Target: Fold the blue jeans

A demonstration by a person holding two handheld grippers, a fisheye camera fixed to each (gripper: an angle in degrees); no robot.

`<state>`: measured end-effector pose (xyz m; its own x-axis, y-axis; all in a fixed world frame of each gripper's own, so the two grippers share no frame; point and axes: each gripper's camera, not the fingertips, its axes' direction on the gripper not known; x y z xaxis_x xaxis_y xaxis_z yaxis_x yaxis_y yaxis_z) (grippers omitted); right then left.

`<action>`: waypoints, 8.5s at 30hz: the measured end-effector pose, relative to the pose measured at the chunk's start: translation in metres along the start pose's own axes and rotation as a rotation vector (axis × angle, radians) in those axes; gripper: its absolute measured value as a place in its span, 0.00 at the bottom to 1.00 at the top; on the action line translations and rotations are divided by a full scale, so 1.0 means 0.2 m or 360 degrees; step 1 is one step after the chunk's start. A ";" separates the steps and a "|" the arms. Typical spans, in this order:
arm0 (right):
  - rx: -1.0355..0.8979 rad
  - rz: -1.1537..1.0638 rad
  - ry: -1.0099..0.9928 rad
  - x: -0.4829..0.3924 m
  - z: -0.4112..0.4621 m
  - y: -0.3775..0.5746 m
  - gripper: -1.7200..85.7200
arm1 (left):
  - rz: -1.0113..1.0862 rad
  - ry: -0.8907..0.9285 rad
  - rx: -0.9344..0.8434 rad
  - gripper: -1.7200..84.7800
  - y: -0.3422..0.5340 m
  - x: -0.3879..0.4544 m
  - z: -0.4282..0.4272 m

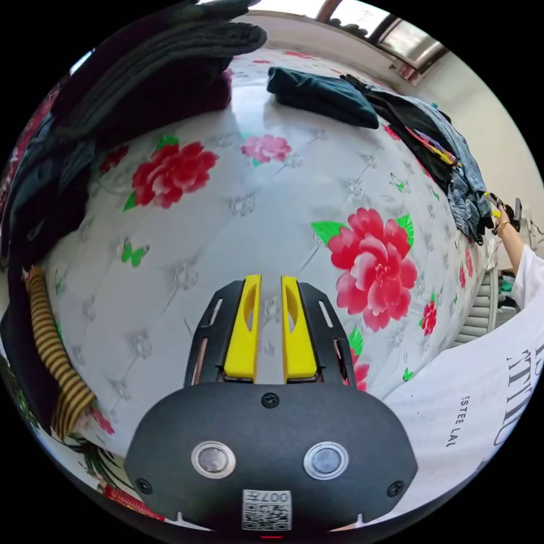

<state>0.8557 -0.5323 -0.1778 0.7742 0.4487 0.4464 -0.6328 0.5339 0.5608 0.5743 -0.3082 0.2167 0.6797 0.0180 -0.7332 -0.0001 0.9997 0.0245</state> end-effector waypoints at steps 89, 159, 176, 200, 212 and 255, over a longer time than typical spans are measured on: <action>0.0073 -0.0467 -0.1404 -1.05 -0.78 0.79 0.03 | 0.0163 -0.0187 -0.0175 0.12 0.90 -0.20 -0.31; -0.0573 -0.1501 -0.0756 -1.36 -1.57 1.59 0.09 | 0.0811 -0.0006 -0.0088 0.01 1.07 -0.32 -0.91; -0.0551 -0.1171 -0.0887 -1.15 -1.23 1.79 0.08 | 0.0479 -0.0290 -0.0335 0.01 1.01 -0.35 -0.73; -0.1050 -0.1513 -0.0657 -1.82 -0.87 1.48 0.07 | 0.0072 -0.0208 -0.0325 0.01 0.99 -0.40 -0.65; 0.0031 -0.0783 -0.0821 -1.60 -1.68 0.49 0.11 | 0.0023 -0.0083 0.0303 0.01 0.84 -0.47 -0.99; -0.0451 -0.0370 -0.0673 0.48 -1.59 0.97 0.07 | 0.0246 -0.0457 -0.0090 0.08 1.54 -0.23 -0.56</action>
<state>0.8034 -0.1576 -0.2484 0.7947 0.0008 0.6069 -0.3785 0.7823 0.4947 0.4611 0.0004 0.1810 0.8474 0.1721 -0.5023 -0.1545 0.9850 0.0770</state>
